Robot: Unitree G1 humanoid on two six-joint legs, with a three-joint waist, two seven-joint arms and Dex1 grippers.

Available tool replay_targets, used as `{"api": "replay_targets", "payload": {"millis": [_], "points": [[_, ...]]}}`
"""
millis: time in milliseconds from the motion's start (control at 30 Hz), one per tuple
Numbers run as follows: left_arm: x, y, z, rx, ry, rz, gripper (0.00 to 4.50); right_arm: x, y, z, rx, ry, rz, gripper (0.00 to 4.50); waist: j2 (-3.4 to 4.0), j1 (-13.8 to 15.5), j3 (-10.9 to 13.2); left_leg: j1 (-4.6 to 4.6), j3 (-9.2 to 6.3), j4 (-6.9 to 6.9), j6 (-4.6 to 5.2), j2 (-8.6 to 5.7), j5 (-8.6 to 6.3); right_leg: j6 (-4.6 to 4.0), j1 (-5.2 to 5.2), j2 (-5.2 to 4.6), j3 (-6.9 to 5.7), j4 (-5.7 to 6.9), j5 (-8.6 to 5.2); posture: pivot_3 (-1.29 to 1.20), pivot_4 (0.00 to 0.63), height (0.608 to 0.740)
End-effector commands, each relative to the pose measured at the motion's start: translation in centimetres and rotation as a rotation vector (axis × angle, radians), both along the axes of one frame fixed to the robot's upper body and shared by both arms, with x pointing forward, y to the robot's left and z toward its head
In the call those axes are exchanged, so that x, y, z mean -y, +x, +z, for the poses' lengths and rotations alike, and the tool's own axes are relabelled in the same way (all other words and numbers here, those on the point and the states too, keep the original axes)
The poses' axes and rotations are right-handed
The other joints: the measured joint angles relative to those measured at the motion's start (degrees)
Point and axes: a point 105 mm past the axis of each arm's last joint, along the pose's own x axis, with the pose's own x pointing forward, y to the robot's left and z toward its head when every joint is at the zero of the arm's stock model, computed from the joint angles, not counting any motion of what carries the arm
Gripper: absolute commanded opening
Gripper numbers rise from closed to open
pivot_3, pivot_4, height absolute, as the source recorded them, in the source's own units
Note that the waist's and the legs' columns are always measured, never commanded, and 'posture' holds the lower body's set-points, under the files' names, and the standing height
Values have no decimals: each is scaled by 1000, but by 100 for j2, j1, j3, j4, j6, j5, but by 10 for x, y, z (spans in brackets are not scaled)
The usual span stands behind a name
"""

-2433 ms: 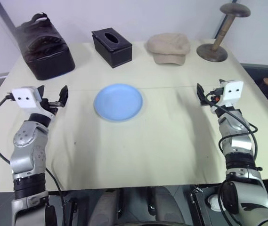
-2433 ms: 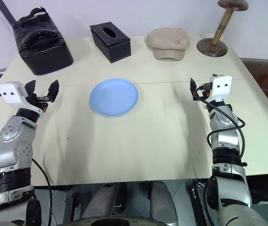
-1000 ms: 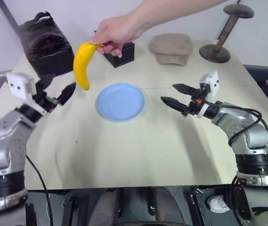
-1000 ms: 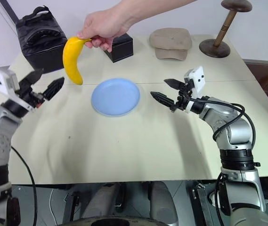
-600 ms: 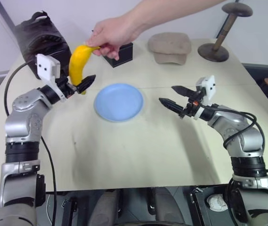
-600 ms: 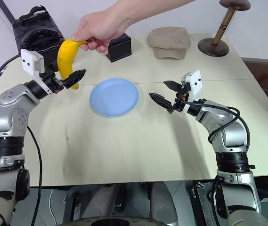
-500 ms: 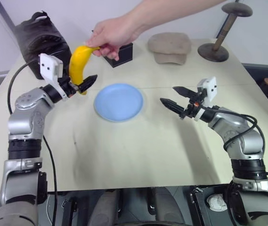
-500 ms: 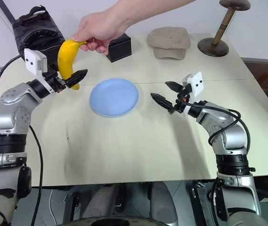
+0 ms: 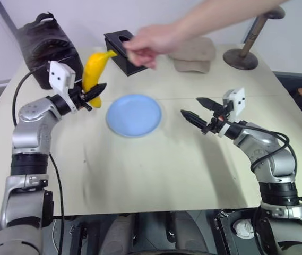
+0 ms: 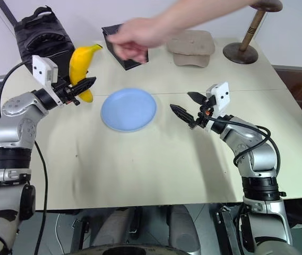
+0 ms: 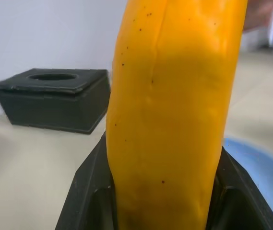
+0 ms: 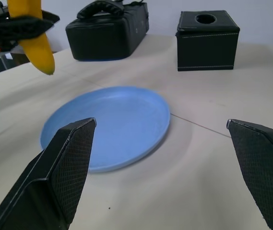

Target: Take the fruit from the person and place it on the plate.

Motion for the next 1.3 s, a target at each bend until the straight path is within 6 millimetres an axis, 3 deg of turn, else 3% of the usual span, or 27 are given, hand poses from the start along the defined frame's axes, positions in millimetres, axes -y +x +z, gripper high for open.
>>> {"api": "replay_targets", "payload": {"millis": [33, 300, 667, 700, 800, 867, 1033, 1167, 1300], "points": [[24, 7, 14, 68, 143, -111, 1314, -4, 1, 11, 60, 16, 4, 4500, 0, 37, 0, -2, 0, 4, 0, -2, 0, 0, 1, -1, 0, 0, 0, 0, 150, 740], [51, 25, -33, -14, 435, -230, 1314, -18, -3, 6, 78, 57, -4, 4500, -1, 14, 0, -13, 4, 5, 7, -2, -2, 3, -11, 2, 1, 3, -1, 0, 150, 740], [67, 37, -44, 10, 502, -206, 1314, -10, -9, 3, 84, 77, -78, 4500, -2, -41, 1, -51, 2, 56, 24, -4, -12, 10, -34, 3, -2, 25, 1, 0, 150, 740], [68, 37, -43, 10, 498, -205, 2337, -10, -9, 3, 85, 77, -81, 4500, -2, -47, 1, -52, 2, 57, 24, -4, -12, 11, -34, 4, -2, 25, 1, 0, 150, 740], [69, 36, -43, 8, 496, -218, 3660, -7, -9, 4, 88, 78, -94, 4500, -2, -47, 1, -52, 2, 59, 25, -3, -12, 11, -35, 6, -2, 30, 2, 0, 150, 740], [67, 38, -40, 24, 497, -202, 4454, -6, -9, 4, 88, 78, -98, 4500, -2, -42, 1, -51, 2, 61, 25, -3, -12, 11, -34, 6, -2, 32, 2, 0, 150, 740], [60, 42, -26, 59, 457, -147, 4454, -5, -9, 3, 85, 82, -102, 4500, -2, -42, 1, -51, 2, 70, 26, -3, -13, 13, -32, 5, -1, 34, 2, 0, 150, 740], [47, 47, 16, 105, 222, -75, 4454, -5, -7, 2, 82, 83, -104, 4500, -3, -42, 2, -51, 2, 71, 26, -3, -13, 13, -32, 6, -2, 36, 3, 0, 150, 740], [19, 43, 50, 118, 5, -18, 4454, -3, -4, 3, 82, 80, -105, 4500, -3, -75, 2, -51, 2, 71, 26, -3, -13, 14, -32, 6, -2, 36, 2, 0, 150, 740]]}}
